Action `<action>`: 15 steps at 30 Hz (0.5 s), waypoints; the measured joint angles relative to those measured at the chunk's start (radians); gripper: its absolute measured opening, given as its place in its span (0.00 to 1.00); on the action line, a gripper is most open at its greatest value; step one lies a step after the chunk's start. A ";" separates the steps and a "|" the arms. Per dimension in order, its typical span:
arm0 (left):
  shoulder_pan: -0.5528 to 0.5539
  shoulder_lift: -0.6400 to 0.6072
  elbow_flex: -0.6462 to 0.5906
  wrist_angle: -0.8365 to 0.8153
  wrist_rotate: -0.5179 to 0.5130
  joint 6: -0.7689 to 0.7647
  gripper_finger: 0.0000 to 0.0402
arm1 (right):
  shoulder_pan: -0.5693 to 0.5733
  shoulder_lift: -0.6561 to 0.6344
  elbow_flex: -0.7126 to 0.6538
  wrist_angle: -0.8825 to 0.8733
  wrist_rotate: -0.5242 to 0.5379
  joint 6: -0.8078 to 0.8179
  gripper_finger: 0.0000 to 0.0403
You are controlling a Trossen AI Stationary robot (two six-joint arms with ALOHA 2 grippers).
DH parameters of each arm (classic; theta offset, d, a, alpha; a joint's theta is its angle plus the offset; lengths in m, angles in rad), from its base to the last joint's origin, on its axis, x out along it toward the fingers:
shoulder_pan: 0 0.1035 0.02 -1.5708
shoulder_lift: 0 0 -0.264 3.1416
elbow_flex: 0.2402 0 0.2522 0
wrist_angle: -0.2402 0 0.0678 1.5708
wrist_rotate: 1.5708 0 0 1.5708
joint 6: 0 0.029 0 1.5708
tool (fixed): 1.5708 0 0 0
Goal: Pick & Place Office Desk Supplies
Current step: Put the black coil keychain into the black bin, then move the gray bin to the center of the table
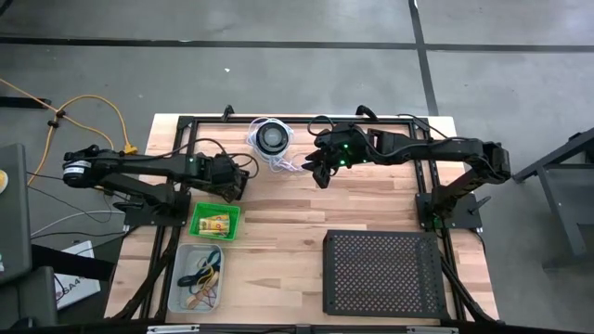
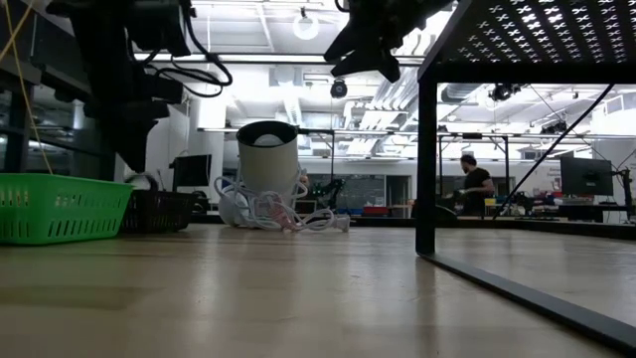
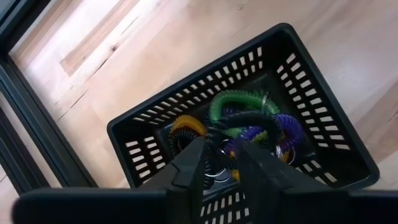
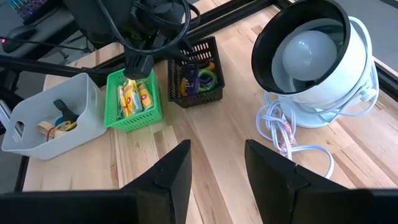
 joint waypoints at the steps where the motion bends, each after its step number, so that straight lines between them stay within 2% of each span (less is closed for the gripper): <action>1: 0.000 0.000 0.000 0.001 0.000 0.000 0.23 | 0.000 0.000 0.000 0.000 0.000 0.000 0.34; 5: 0.000 0.000 0.000 0.002 0.000 -0.001 0.27 | 0.000 0.000 0.000 0.000 0.000 0.000 0.34; 15: 0.000 0.000 0.000 0.044 0.000 0.000 0.28 | 0.000 0.000 0.000 0.000 0.000 0.000 0.34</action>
